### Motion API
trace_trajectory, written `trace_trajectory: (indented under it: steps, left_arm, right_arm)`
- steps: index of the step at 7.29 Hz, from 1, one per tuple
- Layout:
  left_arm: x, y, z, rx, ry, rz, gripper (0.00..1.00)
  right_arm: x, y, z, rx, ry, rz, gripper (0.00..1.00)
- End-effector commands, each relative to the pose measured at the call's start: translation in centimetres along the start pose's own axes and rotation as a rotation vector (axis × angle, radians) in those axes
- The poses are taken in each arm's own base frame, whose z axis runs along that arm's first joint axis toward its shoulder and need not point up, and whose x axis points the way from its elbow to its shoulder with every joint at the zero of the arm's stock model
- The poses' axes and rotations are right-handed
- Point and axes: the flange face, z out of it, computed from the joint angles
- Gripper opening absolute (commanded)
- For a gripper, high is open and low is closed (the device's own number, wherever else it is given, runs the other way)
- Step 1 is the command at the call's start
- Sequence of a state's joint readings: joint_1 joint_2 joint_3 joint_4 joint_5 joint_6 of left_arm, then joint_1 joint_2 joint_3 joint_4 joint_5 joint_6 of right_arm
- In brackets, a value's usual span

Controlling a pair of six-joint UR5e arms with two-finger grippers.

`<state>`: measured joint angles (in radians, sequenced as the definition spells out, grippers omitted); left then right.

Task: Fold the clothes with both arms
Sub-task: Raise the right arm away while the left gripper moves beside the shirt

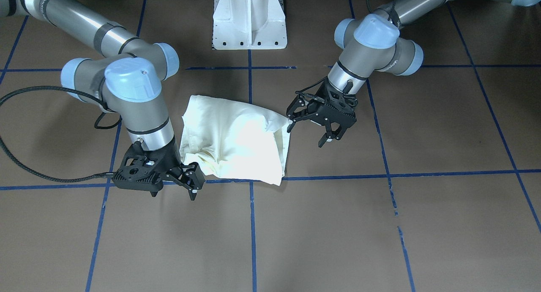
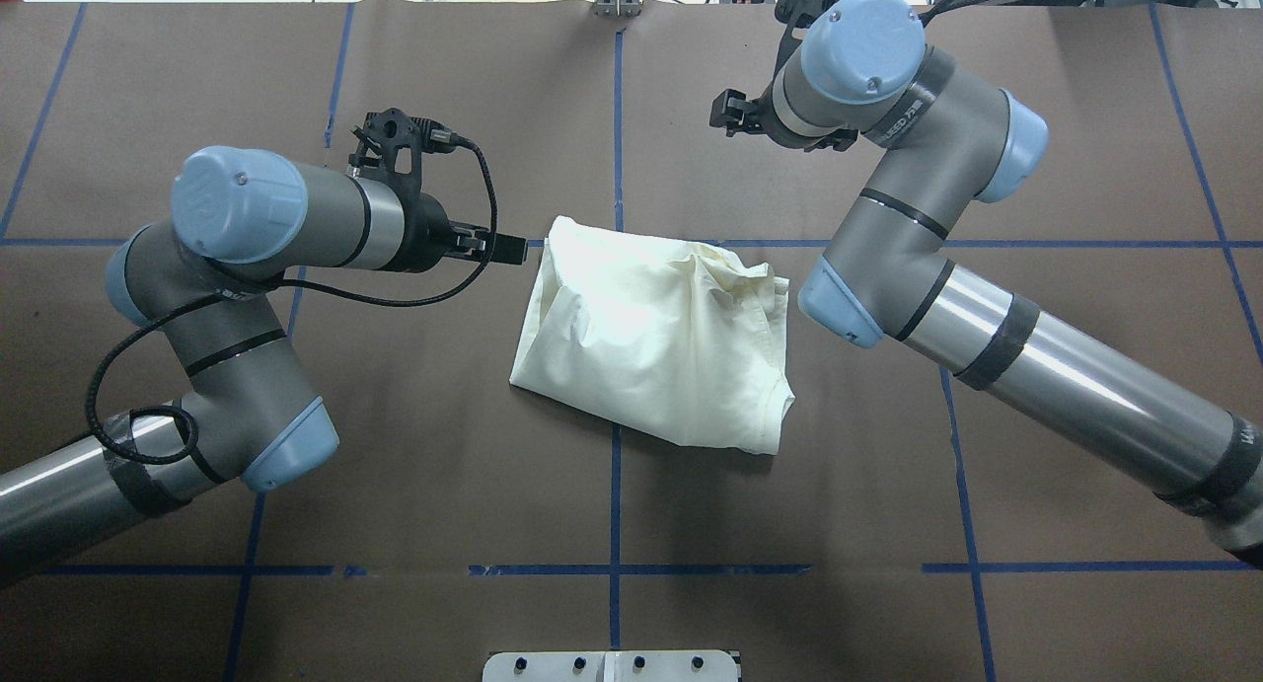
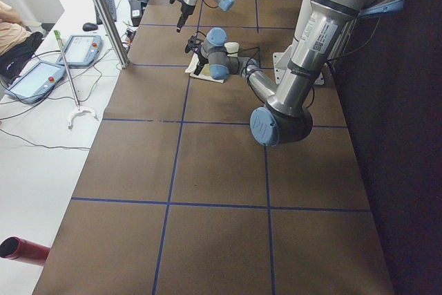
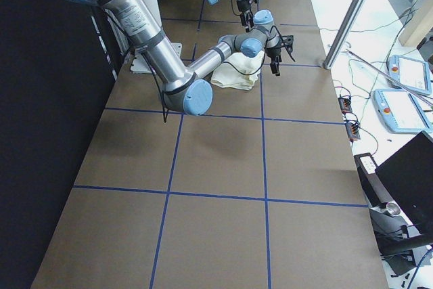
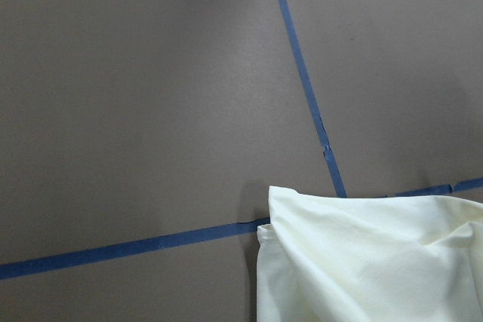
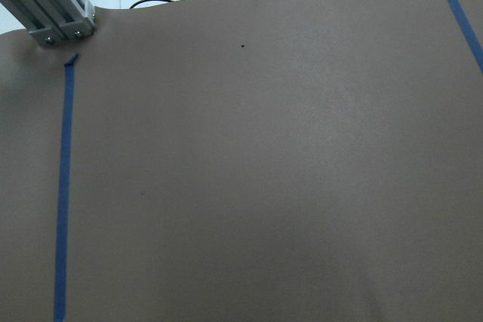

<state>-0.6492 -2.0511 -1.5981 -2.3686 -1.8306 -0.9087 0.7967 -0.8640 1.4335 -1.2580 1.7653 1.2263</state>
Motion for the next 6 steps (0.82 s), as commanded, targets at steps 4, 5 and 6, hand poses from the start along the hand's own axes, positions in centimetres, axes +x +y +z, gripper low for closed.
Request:
trace_trajectory:
  steps: [4, 5, 6]
  left_arm:
    - [-4.3, 6.8, 4.0, -0.015, 0.388, 0.458, 1.00]
    - [-3.6, 7.8, 4.9, -0.006, 0.428, 0.474, 1.00]
    - [-2.3, 7.1, 5.0, 0.013, 0.448, 0.483, 1.00]
  right_arm:
    - [1.4, -0.7, -0.8, -0.006, -0.014, -0.008, 1.00]
    - [1.5, -0.7, -0.8, -0.006, -0.014, -0.008, 1.00]
    - [1.8, -0.6, -0.7, -0.007, -0.012, -0.009, 1.00]
